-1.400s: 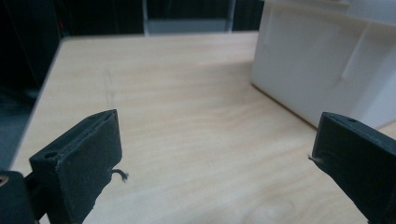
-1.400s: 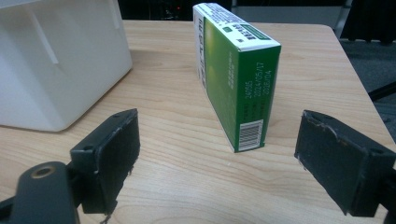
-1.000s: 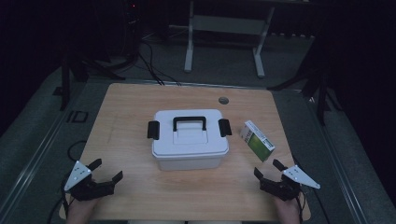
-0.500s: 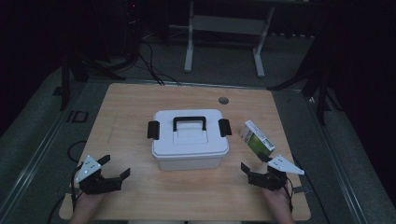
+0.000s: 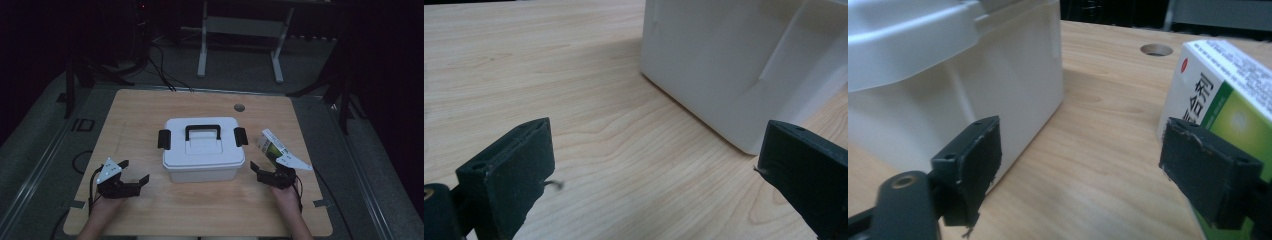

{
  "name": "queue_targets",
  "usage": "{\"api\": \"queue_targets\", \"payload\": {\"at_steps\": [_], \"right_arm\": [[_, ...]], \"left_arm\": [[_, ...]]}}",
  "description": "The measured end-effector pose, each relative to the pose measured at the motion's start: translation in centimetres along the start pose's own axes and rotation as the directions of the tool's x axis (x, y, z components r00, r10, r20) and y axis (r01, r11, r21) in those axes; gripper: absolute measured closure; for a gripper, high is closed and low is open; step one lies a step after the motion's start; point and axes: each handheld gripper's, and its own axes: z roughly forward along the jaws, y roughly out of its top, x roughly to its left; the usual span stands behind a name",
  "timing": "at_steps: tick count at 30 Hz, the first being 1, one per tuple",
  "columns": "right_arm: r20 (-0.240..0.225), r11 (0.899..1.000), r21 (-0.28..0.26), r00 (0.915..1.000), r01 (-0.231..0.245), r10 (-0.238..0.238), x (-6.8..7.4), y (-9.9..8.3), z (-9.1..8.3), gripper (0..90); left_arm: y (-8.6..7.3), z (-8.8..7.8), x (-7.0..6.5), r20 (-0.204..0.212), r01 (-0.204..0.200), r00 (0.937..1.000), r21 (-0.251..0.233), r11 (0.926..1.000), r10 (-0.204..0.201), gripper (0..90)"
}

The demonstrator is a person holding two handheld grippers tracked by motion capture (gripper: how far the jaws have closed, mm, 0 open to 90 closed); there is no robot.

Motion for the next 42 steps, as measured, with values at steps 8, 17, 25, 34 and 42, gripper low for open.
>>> {"api": "queue_targets", "payload": {"at_steps": [8,17,25,34,42], "right_arm": [[0.003,1.0,0.02,0.9999,0.012,-0.012,0.1,0.9,1.7,34.7],[-0.015,0.996,0.055,0.9975,0.07,-0.069,0.4,1.8,3.8,60.6],[-0.017,0.995,0.067,0.9976,0.068,-0.067,0.4,2.1,5.0,85.7],[-0.052,0.995,0.056,0.9956,0.081,-0.078,1.6,2.6,5.5,89.8],[-0.092,0.996,0.052,0.9936,0.072,-0.067,2.3,2.4,5.7,89.8]], "left_arm": [[0.8,2.3,0.6,0.005,-0.017,0.9998,0.034,0.9993,0.017,14.2],[2.2,4.6,0.6,0.045,-0.02,0.9989,0.072,0.9972,0.017,43.3],[3.7,6.3,0.8,0.088,-0.014,0.9961,0.055,0.9984,0.009,73.8],[4.7,6.7,-0.2,0.08,-0.079,0.9939,0.037,0.9962,0.076,89.9],[4.9,7.2,-0.9,0.126,-0.082,0.9889,0.024,0.9963,0.078,89.9]]}}
